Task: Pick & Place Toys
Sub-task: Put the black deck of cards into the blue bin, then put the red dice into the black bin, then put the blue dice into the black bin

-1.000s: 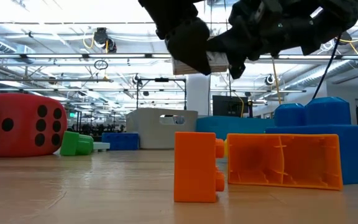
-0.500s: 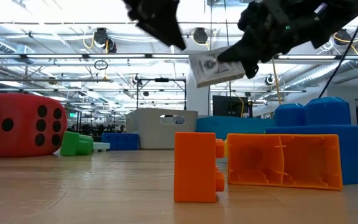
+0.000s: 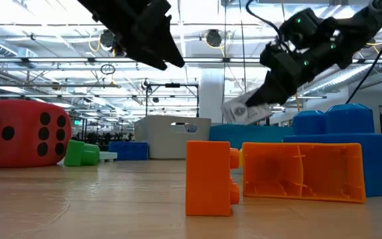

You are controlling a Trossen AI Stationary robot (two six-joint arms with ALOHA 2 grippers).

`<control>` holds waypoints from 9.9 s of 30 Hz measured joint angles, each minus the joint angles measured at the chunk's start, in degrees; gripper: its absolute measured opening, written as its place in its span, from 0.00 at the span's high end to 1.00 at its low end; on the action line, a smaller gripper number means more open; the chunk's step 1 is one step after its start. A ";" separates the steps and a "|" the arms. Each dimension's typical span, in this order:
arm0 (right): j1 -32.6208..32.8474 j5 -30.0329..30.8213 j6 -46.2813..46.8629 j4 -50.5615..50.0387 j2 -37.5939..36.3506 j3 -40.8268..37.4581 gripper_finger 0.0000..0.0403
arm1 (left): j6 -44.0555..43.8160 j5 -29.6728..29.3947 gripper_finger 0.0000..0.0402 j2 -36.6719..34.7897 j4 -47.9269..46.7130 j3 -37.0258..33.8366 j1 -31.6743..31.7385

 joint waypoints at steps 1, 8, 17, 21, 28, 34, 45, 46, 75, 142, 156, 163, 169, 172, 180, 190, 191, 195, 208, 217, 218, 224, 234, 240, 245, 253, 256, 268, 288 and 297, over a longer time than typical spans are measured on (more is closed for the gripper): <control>-0.20 -0.01 0.01 1.69 0.63 -0.68 0.88 | -0.09 0.69 0.09 0.00 0.17 0.00 0.36; 0.21 6.60 -3.10 9.14 1.80 -3.02 0.68 | -0.12 5.05 0.09 0.00 2.96 0.02 1.66; 3.27 11.72 -4.87 8.56 -1.77 -3.00 0.38 | 0.80 6.41 0.09 0.00 6.62 0.02 2.05; 7.18 11.15 -3.75 3.20 -5.86 -2.95 0.31 | 0.68 6.43 0.09 0.00 7.27 0.02 2.26; 15.75 5.61 -0.14 -4.08 -5.77 -3.00 0.47 | 0.57 7.45 0.09 0.02 7.50 0.02 2.24; 18.12 10.18 -3.53 -3.04 -2.92 -3.02 0.88 | 0.92 7.43 0.09 0.04 9.84 0.02 2.29; 8.72 28.31 -8.06 -0.12 3.11 -3.00 0.99 | 1.13 7.43 0.09 0.04 9.93 0.02 2.28; 8.37 30.95 -8.17 0.71 3.04 -3.00 0.99 | 1.13 7.43 0.09 0.04 9.93 0.02 2.28; 16.70 35.19 34.08 -44.88 -19.85 -3.02 0.51 | 1.83 7.45 0.09 0.04 9.86 0.04 4.01; 14.92 27.82 38.43 -50.77 -19.14 -4.86 0.36 | -23.02 17.28 0.17 16.06 -58.15 7.72 -20.16; 14.92 27.87 38.59 -50.77 -19.14 -4.86 0.36 | -27.86 15.92 0.37 16.58 -58.91 8.11 -20.06; 14.92 27.91 38.61 -50.60 -19.14 -4.86 0.36 | -27.81 12.95 0.40 16.95 -69.82 17.47 -19.28; 14.92 27.91 38.61 -50.49 -19.12 -4.86 0.36 | -25.66 7.82 0.42 16.81 -74.41 26.90 -17.38; 14.92 27.92 38.61 -50.49 -19.12 -4.86 0.36 | -22.13 5.42 0.44 16.83 -74.42 30.92 -16.31; 14.92 27.69 37.66 -47.82 -19.12 -6.69 0.36 | -11.88 -3.13 0.49 16.72 -74.30 38.65 -11.40; 14.92 24.90 34.43 -43.95 -19.13 -7.22 0.36 | 12.28 -6.16 0.49 16.65 -58.42 41.22 2.07; 14.92 24.89 34.32 -43.93 -19.14 -7.22 0.36 | 15.27 -6.16 0.49 16.65 -55.42 41.22 3.74; 14.92 24.91 33.89 -44.04 -19.14 -7.22 0.36 | 26.97 -3.41 0.51 16.65 -42.87 41.22 10.69; 14.91 24.93 33.06 -43.49 -19.13 -7.22 0.36 | 37.90 10.19 0.53 25.32 -23.88 41.27 27.44; 14.92 24.93 33.06 -43.21 -19.14 -7.22 0.36 | 33.61 9.64 0.55 29.75 -24.41 41.20 30.52; 14.90 24.93 33.06 -43.19 -19.14 -7.22 0.36 | 33.07 10.08 0.55 29.73 -24.54 41.20 30.54; 14.92 24.95 33.04 -43.18 -19.14 -7.22 0.36 | 31.69 12.46 0.49 29.73 -24.89 41.20 30.52; 14.92 24.93 33.43 -43.21 -19.13 -7.24 0.36 | 29.24 15.12 0.47 30.32 -24.46 40.96 30.63; 14.91 24.92 33.35 -43.21 -19.14 -7.24 0.36 | 27.47 15.09 0.47 30.32 -24.65 40.65 30.74; 14.92 24.91 33.29 -43.21 -19.14 -7.24 0.36 | 24.98 15.06 0.44 30.32 -26.09 40.33 31.06; 14.92 24.87 33.28 -43.21 -19.14 -7.24 0.36 | 22.59 14.95 0.26 30.32 -26.94 40.28 31.70; 14.91 24.87 33.28 -43.21 -19.14 -7.24 0.36 | 23.51 14.97 0.20 30.32 -26.99 40.28 31.70; 14.91 24.89 33.28 -43.27 -19.14 -7.24 0.36 | 32.04 6.84 0.15 21.78 -31.12 40.19 26.47; 14.92 24.83 33.69 -42.96 -19.12 -7.24 0.36 | -45.47 27.48 0.15 1.59 -76.06 36.04 -9.13; 14.90 24.80 33.28 -42.81 -19.12 -7.24 0.36 | -73.27 33.65 0.15 5.54 -76.30 22.41 -21.63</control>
